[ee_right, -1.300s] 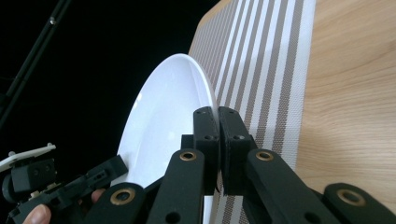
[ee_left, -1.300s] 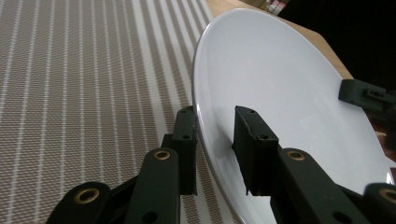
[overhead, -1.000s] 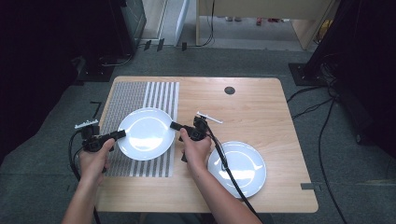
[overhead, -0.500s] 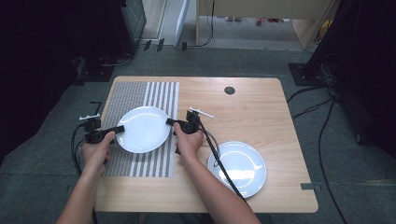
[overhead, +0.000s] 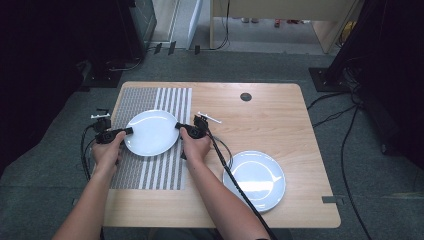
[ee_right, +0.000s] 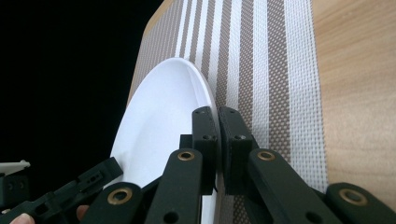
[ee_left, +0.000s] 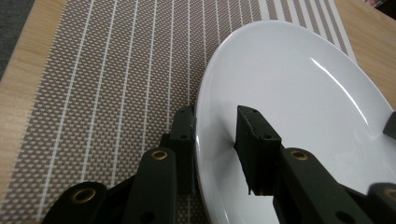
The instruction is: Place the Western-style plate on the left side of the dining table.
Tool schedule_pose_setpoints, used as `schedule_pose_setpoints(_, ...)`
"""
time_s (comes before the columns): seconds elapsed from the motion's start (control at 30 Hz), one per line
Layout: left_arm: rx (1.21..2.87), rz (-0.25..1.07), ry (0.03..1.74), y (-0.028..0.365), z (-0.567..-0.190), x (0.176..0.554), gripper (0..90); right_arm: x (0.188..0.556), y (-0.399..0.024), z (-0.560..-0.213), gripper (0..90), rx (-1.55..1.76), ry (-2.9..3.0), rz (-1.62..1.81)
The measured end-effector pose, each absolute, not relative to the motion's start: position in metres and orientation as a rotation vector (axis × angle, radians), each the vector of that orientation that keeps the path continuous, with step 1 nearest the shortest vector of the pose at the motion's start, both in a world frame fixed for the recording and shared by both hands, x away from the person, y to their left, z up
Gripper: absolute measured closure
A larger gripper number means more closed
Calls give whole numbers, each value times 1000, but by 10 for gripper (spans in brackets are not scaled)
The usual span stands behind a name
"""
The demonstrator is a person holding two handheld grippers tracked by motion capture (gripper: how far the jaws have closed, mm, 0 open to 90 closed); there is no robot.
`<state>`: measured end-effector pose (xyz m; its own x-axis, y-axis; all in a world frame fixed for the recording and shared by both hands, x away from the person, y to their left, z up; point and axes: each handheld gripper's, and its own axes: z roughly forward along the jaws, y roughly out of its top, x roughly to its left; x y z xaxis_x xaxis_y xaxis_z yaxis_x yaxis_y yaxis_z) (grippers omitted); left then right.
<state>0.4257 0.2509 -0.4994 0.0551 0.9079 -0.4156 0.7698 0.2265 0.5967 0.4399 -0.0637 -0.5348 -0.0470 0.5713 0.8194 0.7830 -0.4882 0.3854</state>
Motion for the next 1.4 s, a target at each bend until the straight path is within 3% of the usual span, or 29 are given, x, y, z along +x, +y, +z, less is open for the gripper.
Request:
schedule_pose_setpoints(0.73,1473,237,1786,256,-505,440,678,450,-52,-539,843,-2024,-1584,-1552)
schedule_pose_setpoints(0.83,1478,238,1764,255,-505,440,630,451,-53,-540,809,-2000,-1595,-1559)
schedule_pose_setpoints(1.1,1499,356,1731,251,-498,434,484,448,-55,-534,602,-1964,-1685,-1603)
schedule_pose_setpoints(1.27,1517,405,1710,248,-490,427,396,442,-61,-523,544,-1989,-1760,-1567)
schedule_pose_setpoints(1.4,1508,402,1684,247,-485,418,377,439,-63,-517,504,-1960,-1800,-1603)
